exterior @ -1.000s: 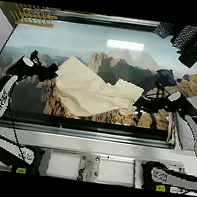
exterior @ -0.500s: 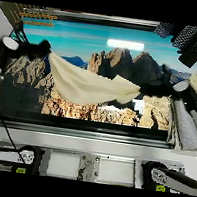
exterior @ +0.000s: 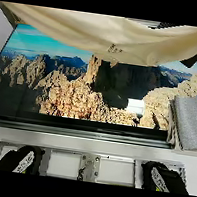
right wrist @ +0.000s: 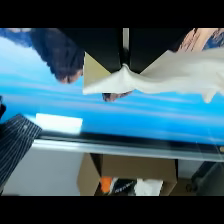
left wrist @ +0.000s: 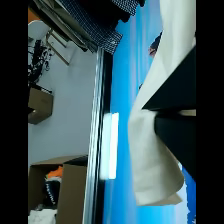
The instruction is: Fold the clothes and pants, and hang the long-sleeved shirts on hangers.
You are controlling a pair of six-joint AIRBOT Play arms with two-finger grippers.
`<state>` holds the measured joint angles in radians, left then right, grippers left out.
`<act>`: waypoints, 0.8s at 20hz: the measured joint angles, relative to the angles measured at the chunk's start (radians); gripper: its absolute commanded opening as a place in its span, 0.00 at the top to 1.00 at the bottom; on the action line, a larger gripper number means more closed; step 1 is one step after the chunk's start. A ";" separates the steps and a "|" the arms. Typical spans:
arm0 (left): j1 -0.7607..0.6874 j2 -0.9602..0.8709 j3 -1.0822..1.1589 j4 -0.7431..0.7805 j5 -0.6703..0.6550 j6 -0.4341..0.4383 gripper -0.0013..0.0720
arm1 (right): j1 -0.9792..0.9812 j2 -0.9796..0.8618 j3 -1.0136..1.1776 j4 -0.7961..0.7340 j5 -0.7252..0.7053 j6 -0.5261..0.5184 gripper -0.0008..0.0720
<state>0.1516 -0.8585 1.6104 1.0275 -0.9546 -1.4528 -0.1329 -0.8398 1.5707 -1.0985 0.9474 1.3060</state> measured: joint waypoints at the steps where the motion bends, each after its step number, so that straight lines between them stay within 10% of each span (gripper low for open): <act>1: 0.000 0.052 -0.028 0.000 -0.008 0.002 0.98 | -0.001 0.026 0.007 -0.008 0.000 0.000 0.98; 14: 0.000 0.219 -0.576 0.000 -0.314 -0.154 0.98 | 0.002 -0.185 0.029 -0.095 0.121 0.121 0.94; 15: 0.000 0.174 -0.605 0.000 -0.294 -0.149 0.90 | 0.003 -0.247 0.029 -0.095 0.122 0.128 0.66; 16: 0.000 0.119 -0.628 -0.003 -0.254 -0.137 0.42 | 0.003 -0.303 0.029 -0.097 0.120 0.129 0.25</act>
<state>0.1516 -0.7391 0.9825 1.0248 -1.2087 -1.5898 -0.1295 -1.1431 1.6001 -1.1954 1.0676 1.4349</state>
